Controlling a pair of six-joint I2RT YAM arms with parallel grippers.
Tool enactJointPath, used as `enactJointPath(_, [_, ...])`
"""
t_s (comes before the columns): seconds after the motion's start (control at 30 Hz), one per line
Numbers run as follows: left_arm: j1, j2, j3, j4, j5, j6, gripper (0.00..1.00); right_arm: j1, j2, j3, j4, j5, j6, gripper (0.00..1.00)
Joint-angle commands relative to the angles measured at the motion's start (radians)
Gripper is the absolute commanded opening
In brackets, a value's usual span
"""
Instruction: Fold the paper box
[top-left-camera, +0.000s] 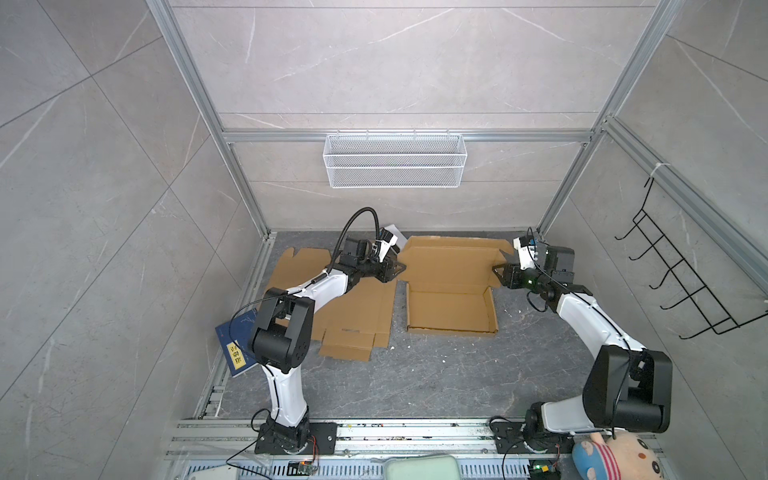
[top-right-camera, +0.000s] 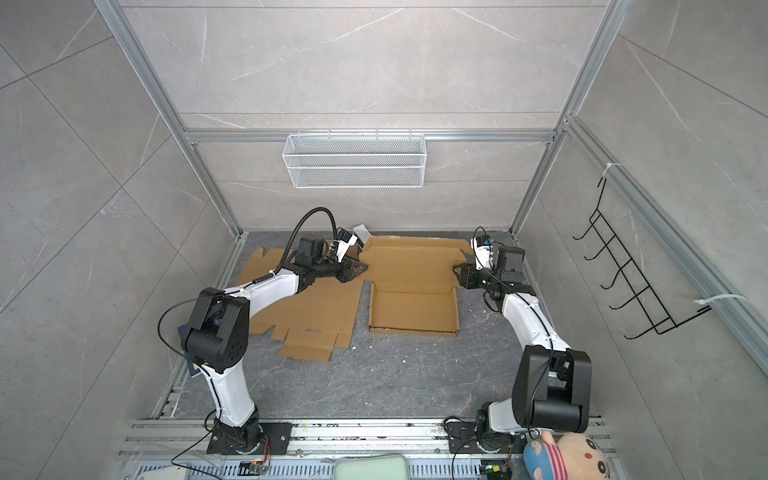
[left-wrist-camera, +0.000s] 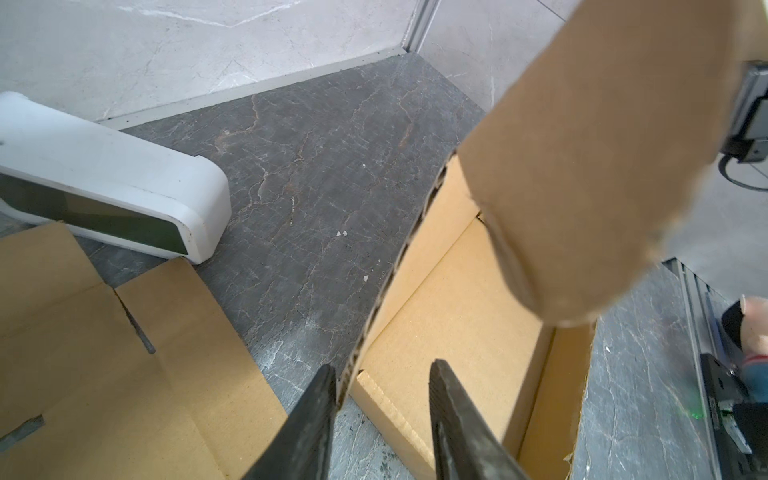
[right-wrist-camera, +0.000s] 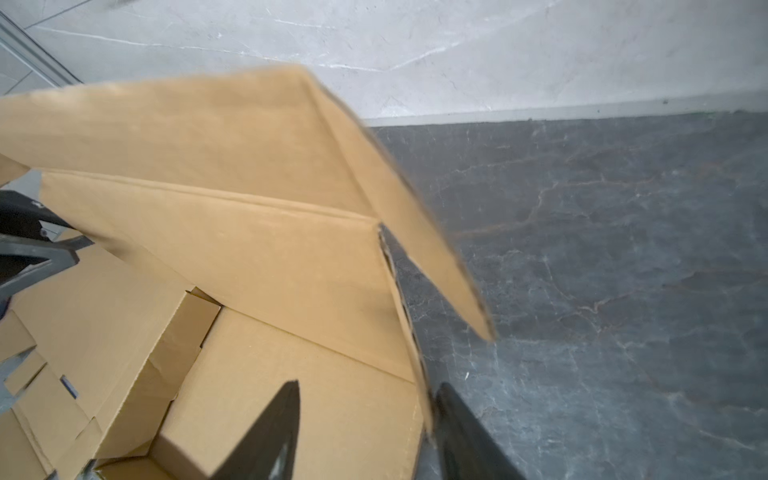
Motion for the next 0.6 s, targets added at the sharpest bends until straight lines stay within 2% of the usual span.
enactJointPath(0.0, [-0.009,0.006,0.025,0.059,-0.003,-0.009,0.38,0.009,-0.033,-0.008,-0.002,-0.006,-0.010,0.45])
enactJointPath(0.07, [-0.009,0.008,0.024,0.060,-0.022,-0.010,0.41,0.011,-0.035,-0.012,-0.002,0.002,-0.012,0.42])
enactJointPath(0.17, [-0.006,0.005,0.027,0.046,-0.072,-0.015,0.53,0.011,-0.034,-0.012,-0.002,0.005,-0.016,0.39])
enactJointPath(0.27, [0.000,0.003,0.028,0.055,-0.085,-0.012,0.56,0.011,-0.025,-0.010,-0.003,0.000,-0.015,0.37])
enactJointPath(0.37, [-0.001,0.023,0.050,0.064,-0.065,-0.020,0.56,0.012,-0.016,-0.007,-0.002,0.000,-0.013,0.34])
enactJointPath(0.47, [-0.009,0.048,0.075,0.049,-0.046,-0.021,0.50,0.014,-0.009,-0.002,0.000,-0.002,-0.009,0.31])
enactJointPath(0.57, [-0.010,0.031,0.060,0.038,-0.049,-0.012,0.43,0.018,-0.011,-0.002,-0.005,-0.007,-0.018,0.32])
